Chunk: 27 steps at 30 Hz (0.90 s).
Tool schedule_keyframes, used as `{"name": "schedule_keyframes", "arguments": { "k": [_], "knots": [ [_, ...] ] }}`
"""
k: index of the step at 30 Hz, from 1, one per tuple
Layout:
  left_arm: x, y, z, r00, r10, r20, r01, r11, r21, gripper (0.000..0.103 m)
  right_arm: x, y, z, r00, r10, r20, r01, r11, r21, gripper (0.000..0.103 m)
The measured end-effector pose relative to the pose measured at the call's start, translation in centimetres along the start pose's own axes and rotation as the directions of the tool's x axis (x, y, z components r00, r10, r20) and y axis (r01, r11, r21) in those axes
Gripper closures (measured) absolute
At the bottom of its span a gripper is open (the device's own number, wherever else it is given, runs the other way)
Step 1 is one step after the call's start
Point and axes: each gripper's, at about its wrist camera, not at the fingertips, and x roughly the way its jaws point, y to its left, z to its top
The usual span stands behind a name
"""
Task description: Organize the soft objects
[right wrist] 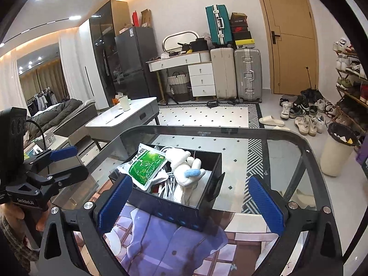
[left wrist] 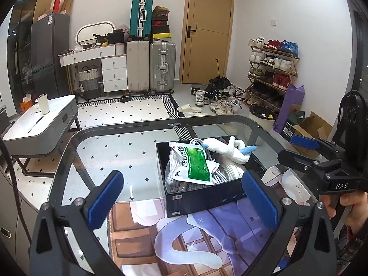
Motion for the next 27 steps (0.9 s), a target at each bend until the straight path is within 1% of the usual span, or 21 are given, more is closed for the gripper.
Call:
{"name": "schedule_keyframes", "arguments": {
  "k": [7, 10, 14, 27],
  "knots": [
    [0.3, 0.5, -1.5, 0.999, 0.025, 0.040, -0.025, 0.999, -0.023, 0.000, 0.4, 0.0, -1.4, 0.999, -0.019, 0.026, 0.019, 1.000, 0.004, 0.001],
    [0.4, 0.7, -2.2, 0.996, 0.062, 0.062, -0.060, 0.998, -0.032, 0.000, 0.6, 0.2, -2.3, 0.999, -0.029, 0.034, 0.029, 1.000, 0.002, 0.001],
    [0.8, 1.2, -3.0, 0.996, 0.049, 0.072, -0.045, 0.997, -0.061, 0.000, 0.6, 0.4, -3.2, 0.998, -0.035, 0.057, 0.036, 0.999, -0.010, 0.001],
    [1.9, 0.8, -5.2, 0.996, 0.056, 0.076, -0.054, 0.998, -0.038, 0.000, 1.8, 0.0, -4.6, 0.996, -0.063, 0.063, 0.064, 0.998, -0.007, 0.001]
  ]
}}
